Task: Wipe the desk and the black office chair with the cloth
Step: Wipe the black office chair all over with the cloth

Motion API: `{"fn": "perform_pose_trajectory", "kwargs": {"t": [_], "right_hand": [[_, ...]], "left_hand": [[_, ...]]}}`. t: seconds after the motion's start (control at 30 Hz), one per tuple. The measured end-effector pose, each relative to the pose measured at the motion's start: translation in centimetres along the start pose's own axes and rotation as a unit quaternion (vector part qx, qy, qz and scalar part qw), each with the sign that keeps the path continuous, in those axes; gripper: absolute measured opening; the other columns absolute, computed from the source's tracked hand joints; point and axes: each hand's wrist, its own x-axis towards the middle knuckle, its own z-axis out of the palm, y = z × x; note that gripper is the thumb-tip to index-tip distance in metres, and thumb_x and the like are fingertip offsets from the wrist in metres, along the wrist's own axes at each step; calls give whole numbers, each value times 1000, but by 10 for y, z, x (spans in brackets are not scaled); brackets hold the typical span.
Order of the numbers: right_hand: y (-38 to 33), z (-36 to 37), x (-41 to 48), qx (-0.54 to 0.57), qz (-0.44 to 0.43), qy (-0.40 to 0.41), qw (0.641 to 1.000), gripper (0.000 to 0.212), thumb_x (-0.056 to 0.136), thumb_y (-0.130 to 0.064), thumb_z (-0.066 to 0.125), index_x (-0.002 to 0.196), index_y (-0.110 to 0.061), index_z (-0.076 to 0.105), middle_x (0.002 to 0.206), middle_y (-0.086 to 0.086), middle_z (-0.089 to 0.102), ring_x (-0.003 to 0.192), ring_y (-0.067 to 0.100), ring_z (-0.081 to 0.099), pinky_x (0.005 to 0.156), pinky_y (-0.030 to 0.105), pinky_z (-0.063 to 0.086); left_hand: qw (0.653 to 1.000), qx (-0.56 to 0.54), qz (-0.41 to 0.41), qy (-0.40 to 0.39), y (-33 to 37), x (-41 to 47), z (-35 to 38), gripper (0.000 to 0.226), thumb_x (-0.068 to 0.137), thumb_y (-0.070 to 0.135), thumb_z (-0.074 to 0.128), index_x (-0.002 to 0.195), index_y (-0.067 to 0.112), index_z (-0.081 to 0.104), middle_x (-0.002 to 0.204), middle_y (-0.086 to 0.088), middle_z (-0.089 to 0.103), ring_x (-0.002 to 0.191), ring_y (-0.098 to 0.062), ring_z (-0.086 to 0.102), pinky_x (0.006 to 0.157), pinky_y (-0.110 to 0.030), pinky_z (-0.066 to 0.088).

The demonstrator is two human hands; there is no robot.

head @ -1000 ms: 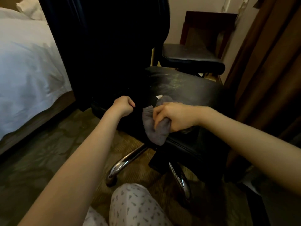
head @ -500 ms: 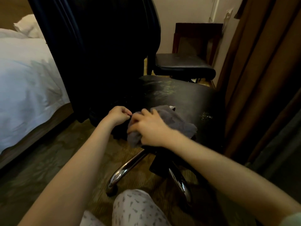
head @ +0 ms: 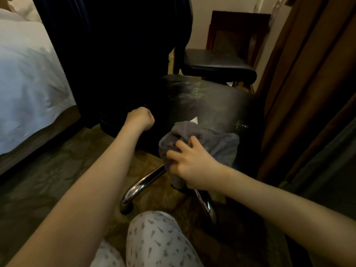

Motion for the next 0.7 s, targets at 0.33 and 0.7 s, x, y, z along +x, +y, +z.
{"fn": "perform_pose_trajectory", "kwargs": {"t": [0.33,0.7], "right_hand": [[-3,4,-3,21,57,15,998,23,56,-28,79,77,-23,72,97,2,63,93,30,51,70,43,47],[53,-36,-77,176,229,-53,956,24,57,-28,48,71,-26,68,87,-8,59,81,25,56,65,40,47]], "left_hand": [[996,-38,57,-56,25,-6,15,23,85,9,63,69,24,57,76,6,53,85,-13,54,74,-26,43],[993,0,40,-109,39,4,9,25,86,3,60,68,19,56,77,4,50,89,-15,49,76,-27,41]]}}
